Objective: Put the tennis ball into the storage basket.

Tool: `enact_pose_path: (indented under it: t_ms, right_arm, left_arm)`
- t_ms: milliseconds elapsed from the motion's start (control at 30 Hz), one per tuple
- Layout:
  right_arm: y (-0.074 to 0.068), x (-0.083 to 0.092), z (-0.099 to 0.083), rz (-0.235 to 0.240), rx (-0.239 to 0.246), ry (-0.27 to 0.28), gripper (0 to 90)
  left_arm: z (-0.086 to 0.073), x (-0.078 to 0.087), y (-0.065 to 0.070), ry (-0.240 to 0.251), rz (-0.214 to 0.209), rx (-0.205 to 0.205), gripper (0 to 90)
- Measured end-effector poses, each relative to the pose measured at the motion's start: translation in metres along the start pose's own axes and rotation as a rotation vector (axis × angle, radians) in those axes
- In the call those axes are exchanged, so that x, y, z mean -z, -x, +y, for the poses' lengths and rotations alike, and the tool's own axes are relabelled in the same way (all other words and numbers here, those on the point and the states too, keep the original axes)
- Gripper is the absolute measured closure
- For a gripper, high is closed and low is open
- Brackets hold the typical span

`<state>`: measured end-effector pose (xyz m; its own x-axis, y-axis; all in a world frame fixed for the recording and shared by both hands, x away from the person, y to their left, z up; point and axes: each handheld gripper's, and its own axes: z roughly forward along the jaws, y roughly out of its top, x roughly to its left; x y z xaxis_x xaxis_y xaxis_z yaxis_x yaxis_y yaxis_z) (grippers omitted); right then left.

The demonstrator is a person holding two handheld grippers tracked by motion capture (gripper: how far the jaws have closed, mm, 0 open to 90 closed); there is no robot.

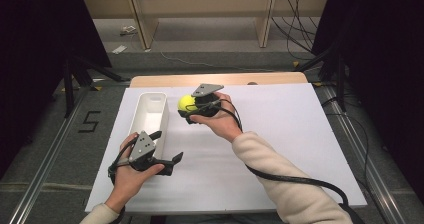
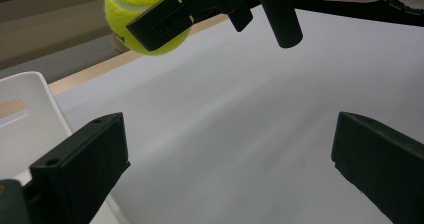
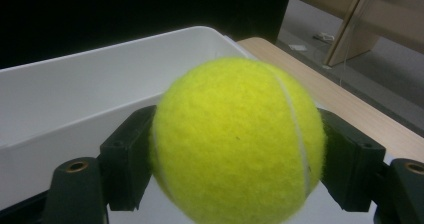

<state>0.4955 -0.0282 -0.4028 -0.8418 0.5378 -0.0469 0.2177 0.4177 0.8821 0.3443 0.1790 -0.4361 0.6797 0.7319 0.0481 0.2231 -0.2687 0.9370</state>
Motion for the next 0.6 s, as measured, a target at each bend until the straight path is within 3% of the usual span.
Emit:
enact_pose_path:
  t_ms: [600]
  right_arm:
    - [-0.0045, -0.0035, 0.005, 0.01, 0.009, 0.007, 25.9]
  left_arm:
    - [0.0, 0.0, 0.0, 0.001, -0.001, 0.001, 1.1]
